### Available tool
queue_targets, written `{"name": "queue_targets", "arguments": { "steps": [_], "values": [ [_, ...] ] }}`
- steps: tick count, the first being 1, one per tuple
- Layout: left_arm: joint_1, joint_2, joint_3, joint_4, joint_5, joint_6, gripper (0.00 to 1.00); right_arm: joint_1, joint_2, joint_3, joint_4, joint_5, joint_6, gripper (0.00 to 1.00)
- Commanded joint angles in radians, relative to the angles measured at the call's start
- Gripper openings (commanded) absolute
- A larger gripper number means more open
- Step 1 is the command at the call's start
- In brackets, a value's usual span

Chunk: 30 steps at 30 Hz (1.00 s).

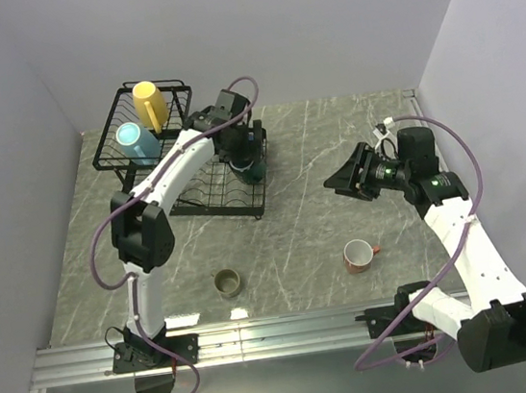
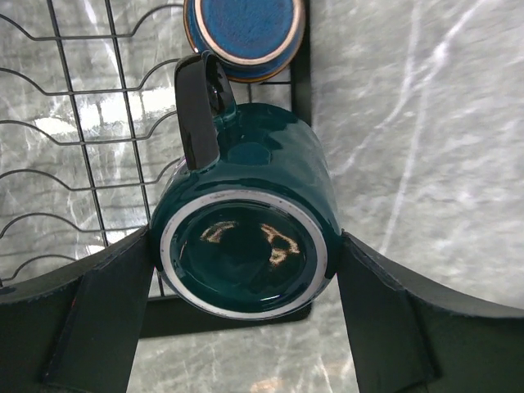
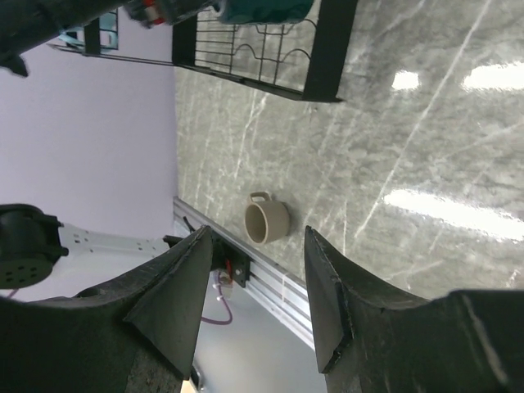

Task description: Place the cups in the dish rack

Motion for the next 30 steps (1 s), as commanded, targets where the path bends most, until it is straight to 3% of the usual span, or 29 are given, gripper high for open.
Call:
{"name": "queue_targets", "arguments": {
  "steps": [1,8,16,23,30],
  "values": [
    [-0.01,0.019,0.066,0.031,-0.067,0.039,0.0,-0.008,-0.04,0.029,-0.039,0.029,-0.033,0.56],
    [-0.013,0.043,0.071,0.019,-0.13,0.063,0.0,-0.008,-0.06,0.01,-0.049,0.04,-0.03,0.56],
    [-0.015,0.065,0.071,0.049,-0.092,0.027,0.0,-0.007,-0.043,0.018,-0.053,0.04,-0.037,0.56],
    [-0.015,0.17,0.184,0.029,-0.078,-0.002,0.0,-0.007,-0.039,0.033,-0.078,0.043,-0.05,0.56],
    [-0.012,0.203,0.201,0.034,-0.067,-0.036,0.01,-0.007,-0.052,0.024,-0.095,0.043,-0.053,0.56]
  ]
}}
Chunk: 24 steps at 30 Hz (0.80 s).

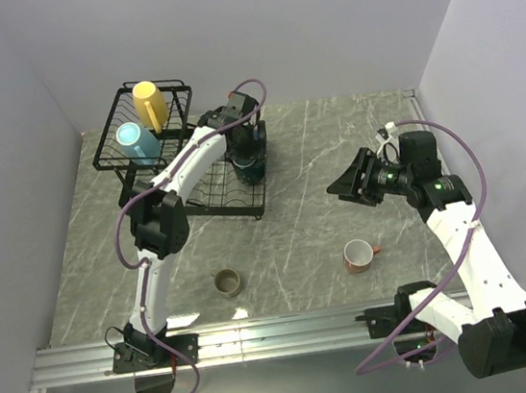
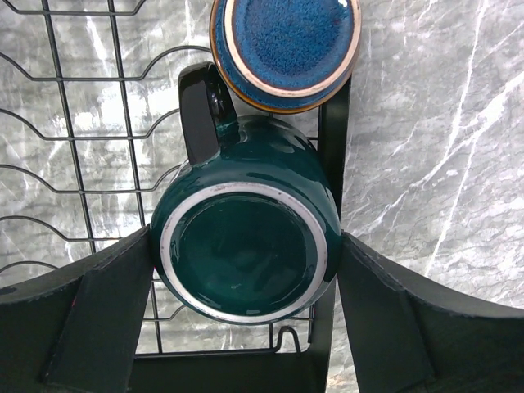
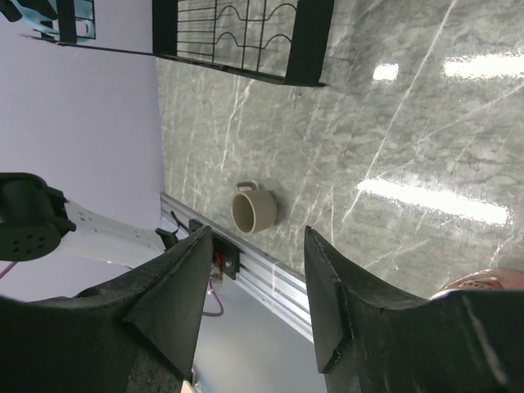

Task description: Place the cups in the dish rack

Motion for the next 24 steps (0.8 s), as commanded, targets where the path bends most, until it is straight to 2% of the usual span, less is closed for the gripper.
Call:
{"name": "queue_targets", "arguments": {
  "steps": [1,3,4,6,7,9,11,13,24],
  "values": [
    [-0.003,-0.006,0.047,0.036,0.023,-0.035,0.07,-0.007,-0.018,0.021,-0.007,0.011,-0.017,0.56],
    [-0.005,-0.009,0.041,0.042,0.027,-0.036,0.21,-0.008,-0.019,0.013,-0.005,0.009,-0.017,0.56],
    [-0.005,-0.018,0.032,0.044,0.028,-0.039,0.32,-0.007,-0.021,0.01,-0.002,0.008,-0.016,0.56],
    [-0.003,-0.026,0.022,0.053,0.033,-0.038,0.45,-0.008,-0.022,0.002,0.001,0.006,-0.014,0.56],
    [-0.003,-0.029,0.019,0.055,0.031,-0.039,0.56,-0.007,-0.022,0.001,0.005,0.005,-0.013,0.56],
    [-0.003,-0.032,0.019,0.047,0.03,-0.039,0.67,-0.008,-0.019,-0.004,0.008,0.002,-0.011,0.56],
    [-0.003,-0.037,0.016,0.042,0.028,-0.039,0.86,-0.008,-0.016,-0.004,0.014,0.0,-0.008,0.56],
    [-0.005,-0.044,0.013,0.036,0.028,-0.039,0.99,-0.007,-0.015,-0.009,0.022,0.0,-0.006,0.56],
    [-0.003,-0.124,0.024,0.032,0.028,-0.058,0.99,-0.008,-0.025,-0.033,0.027,0.012,-0.003,0.57]
  ]
}}
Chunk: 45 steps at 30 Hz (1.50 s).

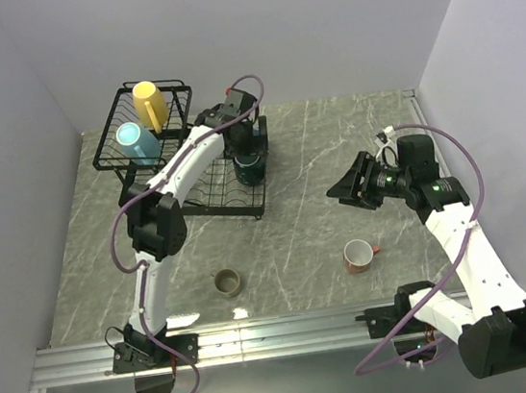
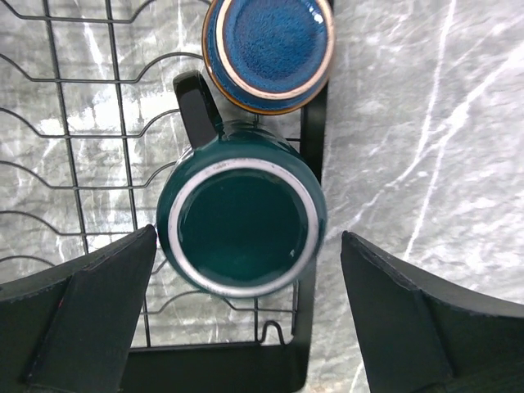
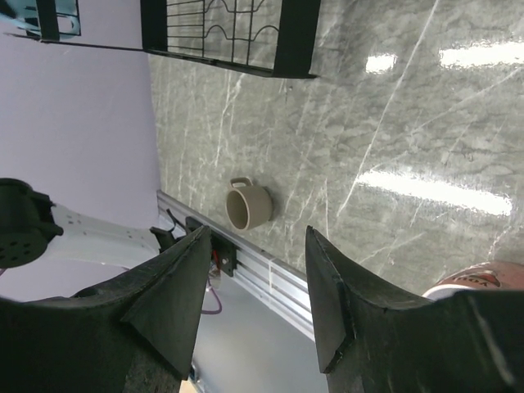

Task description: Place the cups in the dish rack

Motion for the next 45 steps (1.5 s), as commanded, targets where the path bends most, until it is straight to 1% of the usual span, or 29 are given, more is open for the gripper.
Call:
{"name": "queue_targets", "arguments": {
  "steps": [1,4,5,7,8,9,10,13,14,16,18,21,26,35,36,38,42,44,45],
  "values": [
    [-0.004,-0.102,0.039,0.008,0.013,-0.023,0.99,-0.007,-0.026,0.001,0.023,0.022,-0.01,0.58],
    [-0.003,-0.126,0.065,-0.017,0.004,-0.029,0.99,-0.007,-0.033,0.015,-0.024,0.071,-0.042,0.59],
    [-0.003,-0.137,0.068,-0.018,-0.005,-0.031,0.99,-0.007,-0.034,0.022,-0.047,0.126,-0.056,0.59],
    [-0.003,-0.172,0.068,-0.024,-0.017,-0.039,0.99,-0.001,-0.04,0.057,-0.145,0.216,-0.102,0.59],
    [-0.003,-0.186,0.065,-0.033,-0.028,-0.048,0.99,0.015,-0.052,0.067,-0.176,0.258,-0.116,0.59],
    [-0.003,-0.217,0.051,-0.038,-0.036,-0.068,0.99,0.024,-0.06,0.074,-0.23,0.346,-0.128,0.59],
    [-0.006,-0.237,0.036,-0.034,-0.037,-0.077,0.99,0.038,-0.065,0.076,-0.251,0.377,-0.147,0.59],
    [-0.01,-0.33,-0.045,-0.006,-0.05,-0.114,0.99,0.122,-0.069,0.036,-0.301,0.464,-0.139,0.57],
    [-0.013,-0.349,-0.062,0.005,-0.051,-0.126,0.99,0.186,-0.063,0.021,-0.302,0.483,-0.127,0.57],
    [-0.015,-0.396,-0.082,0.002,-0.059,-0.132,0.99,0.263,-0.051,-0.011,-0.311,0.549,-0.087,0.56],
    [-0.02,-0.422,-0.081,-0.012,-0.054,-0.138,1.0,0.341,-0.028,-0.028,-0.304,0.576,-0.063,0.55],
    [-0.03,-0.448,-0.095,-0.018,-0.044,-0.143,0.99,0.384,0.015,-0.063,-0.289,0.577,-0.036,0.52],
    [-0.044,-0.487,-0.145,-0.014,-0.042,-0.149,0.99,0.417,0.088,-0.091,-0.292,0.619,-0.027,0.48],
    [-0.049,-0.536,-0.208,-0.011,-0.045,-0.149,0.99,0.458,0.184,-0.122,-0.256,0.64,-0.016,0.41],
    [-0.049,-0.541,-0.213,-0.011,-0.044,-0.149,0.99,0.466,0.193,-0.12,-0.253,0.643,-0.015,0.36],
    [-0.047,-0.539,-0.211,-0.012,-0.042,-0.148,0.99,0.478,0.219,-0.114,-0.255,0.662,-0.009,0.32],
    [-0.047,-0.545,-0.21,-0.006,-0.039,-0.144,0.99,0.507,0.25,-0.11,-0.243,0.669,-0.001,0.16],
    [-0.047,-0.547,-0.21,-0.006,-0.037,-0.143,0.99,0.513,0.266,-0.108,-0.236,0.663,-0.001,0.1],
    [-0.047,-0.548,-0.208,-0.003,-0.037,-0.143,0.99,0.516,0.273,-0.107,-0.236,0.663,0.0,0.02]
  ]
}}
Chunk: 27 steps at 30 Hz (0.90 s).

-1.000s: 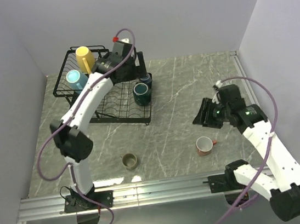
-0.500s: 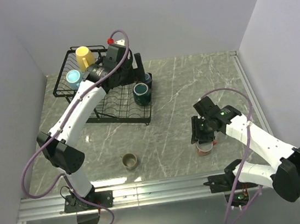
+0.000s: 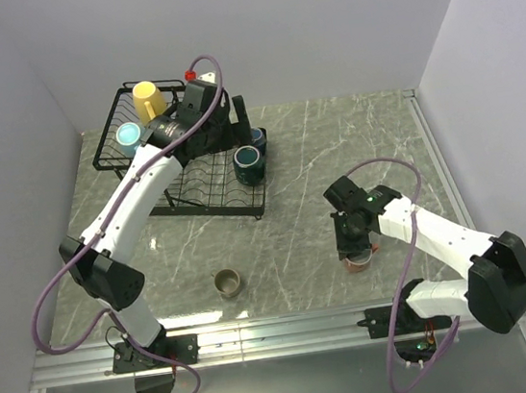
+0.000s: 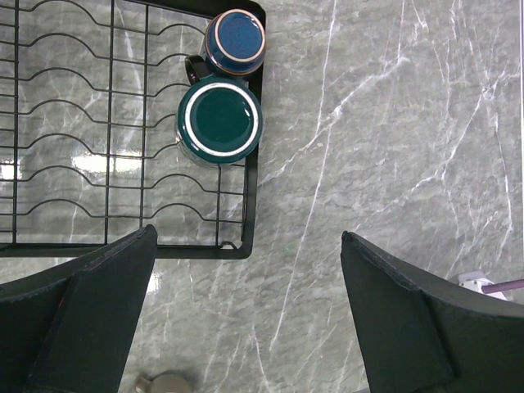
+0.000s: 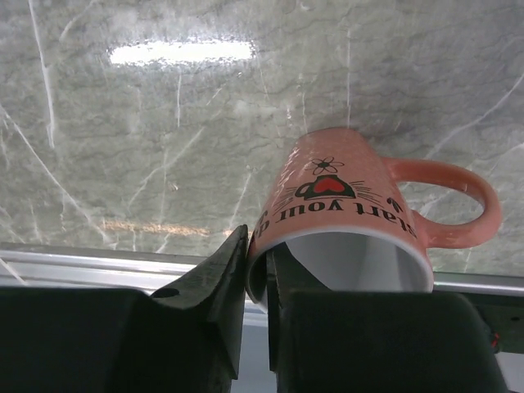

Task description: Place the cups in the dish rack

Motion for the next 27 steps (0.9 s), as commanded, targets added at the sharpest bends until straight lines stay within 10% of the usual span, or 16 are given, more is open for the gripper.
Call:
{"name": "queue_targets", "arguments": {
  "steps": [1,14,20,27],
  "values": [
    [-0.006,-0.047,0.005,0.027,0.002,0.002,0.99,0.021,0.036,0.012,0.038,0.01,0.016,0.0],
    [0.0,-0.115,-0.025,0.153,0.191,0.002,0.99,-0.063,-0.01,0.547,-0.169,0.049,-0.057,0.0],
    [0.004,-0.084,0.001,0.265,0.489,-0.033,0.99,-0.433,-0.151,0.561,0.089,-0.526,-0.036,0.0],
    [0.016,-0.118,-0.313,0.826,0.881,-0.404,0.99,-0.467,-0.196,0.512,0.44,-0.809,0.169,0.0]
  ]
}}
